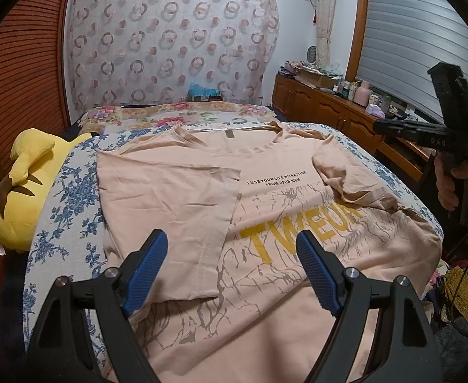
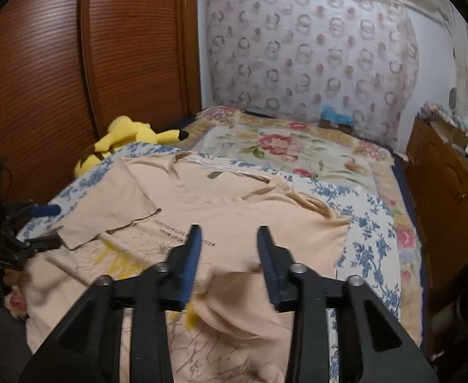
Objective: Fold small clothes
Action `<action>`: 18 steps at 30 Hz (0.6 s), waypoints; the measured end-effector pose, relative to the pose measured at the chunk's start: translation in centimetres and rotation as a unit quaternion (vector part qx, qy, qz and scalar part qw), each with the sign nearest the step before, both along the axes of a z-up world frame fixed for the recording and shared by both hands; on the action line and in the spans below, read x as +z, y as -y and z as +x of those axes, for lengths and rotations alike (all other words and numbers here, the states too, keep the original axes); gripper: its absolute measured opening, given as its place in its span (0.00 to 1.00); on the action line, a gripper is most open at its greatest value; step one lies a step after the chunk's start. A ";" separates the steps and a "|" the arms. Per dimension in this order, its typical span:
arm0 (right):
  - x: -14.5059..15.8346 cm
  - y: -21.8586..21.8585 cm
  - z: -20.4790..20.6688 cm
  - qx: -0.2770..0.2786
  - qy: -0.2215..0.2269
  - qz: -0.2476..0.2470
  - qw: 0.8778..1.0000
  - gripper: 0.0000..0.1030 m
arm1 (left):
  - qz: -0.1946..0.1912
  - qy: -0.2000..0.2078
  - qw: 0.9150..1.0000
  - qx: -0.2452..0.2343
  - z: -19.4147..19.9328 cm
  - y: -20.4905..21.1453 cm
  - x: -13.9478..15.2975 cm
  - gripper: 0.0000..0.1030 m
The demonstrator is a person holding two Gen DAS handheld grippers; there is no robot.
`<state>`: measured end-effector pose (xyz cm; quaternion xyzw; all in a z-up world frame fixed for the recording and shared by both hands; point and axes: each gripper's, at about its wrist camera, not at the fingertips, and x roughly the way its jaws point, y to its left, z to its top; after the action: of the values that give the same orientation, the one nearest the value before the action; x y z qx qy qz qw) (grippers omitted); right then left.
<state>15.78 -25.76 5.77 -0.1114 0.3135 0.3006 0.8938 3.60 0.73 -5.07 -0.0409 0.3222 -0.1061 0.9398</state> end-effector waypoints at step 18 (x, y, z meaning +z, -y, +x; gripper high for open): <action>-9.3 5.0 -1.2 -0.048 -0.104 -0.047 0.992 0.36 | -0.001 -0.004 1.000 -0.004 0.0 0.8 -0.4 0.81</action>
<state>14.56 -30.76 -3.57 -0.1059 0.4232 0.2519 0.8639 3.60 -0.03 -5.42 -0.0415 0.3258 -0.1098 0.9381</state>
